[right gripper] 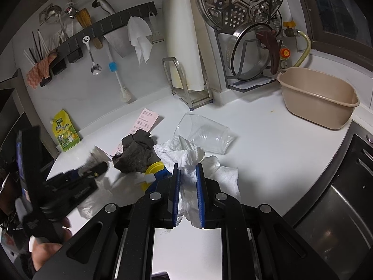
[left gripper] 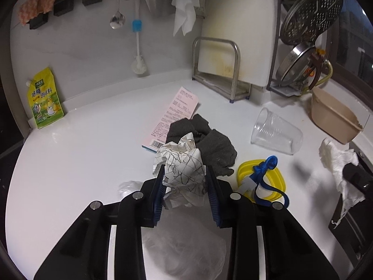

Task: Collect trash
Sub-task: 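Carry tissue and paper over the bin and open both tools to drop them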

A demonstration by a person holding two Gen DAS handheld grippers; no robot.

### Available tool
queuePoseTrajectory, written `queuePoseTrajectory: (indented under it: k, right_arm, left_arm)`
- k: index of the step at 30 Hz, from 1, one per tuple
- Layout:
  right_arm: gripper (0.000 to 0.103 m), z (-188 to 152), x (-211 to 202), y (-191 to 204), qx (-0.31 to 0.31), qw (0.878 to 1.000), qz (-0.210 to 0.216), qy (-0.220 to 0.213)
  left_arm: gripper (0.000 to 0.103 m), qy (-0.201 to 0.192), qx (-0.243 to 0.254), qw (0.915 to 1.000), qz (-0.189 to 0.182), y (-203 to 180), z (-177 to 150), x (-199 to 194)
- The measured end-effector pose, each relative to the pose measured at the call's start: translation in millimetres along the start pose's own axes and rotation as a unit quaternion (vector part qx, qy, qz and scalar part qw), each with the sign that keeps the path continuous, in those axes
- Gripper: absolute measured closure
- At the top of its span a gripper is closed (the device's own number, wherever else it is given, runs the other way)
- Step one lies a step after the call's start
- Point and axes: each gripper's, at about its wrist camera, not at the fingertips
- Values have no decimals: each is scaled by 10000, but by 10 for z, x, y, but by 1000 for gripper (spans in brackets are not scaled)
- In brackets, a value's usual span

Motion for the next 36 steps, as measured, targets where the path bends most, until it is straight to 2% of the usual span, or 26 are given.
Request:
queuePoseTrajectory:
  k: [4,14,26,30,36]
  right_arm:
    - [90,-70,-53,-9,-2,10000,-23,38]
    - [90,-365,-451,105,-47,10000,-44,-28]
    - [90,-1203,-1048,230,107,9997,-67,191]
    - [90,-1517,-1230,264,134,9994,-55,305]
    - [90,-1826,-1404,287,135,9989,-94,439]
  left_arm:
    - [70,-26,-46,9998,-206,78,-8,-170]
    - [70,-168,29,9998,-32,158,-291,-692]
    - [70,-256,351,9986,-310,-76,-1038,-1518]
    - [70,-161,460,9978,-458,-191,-1308,-1659]
    - [70,40,511,9975,-481,-294,-1672,-1735]
Point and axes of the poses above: each gripper's, at about its wrist camera, not at the fingertips, and x roughly the way its jaws point, y to its left, z to its top, and after that the axes turned 7 degrees about x, right-handed
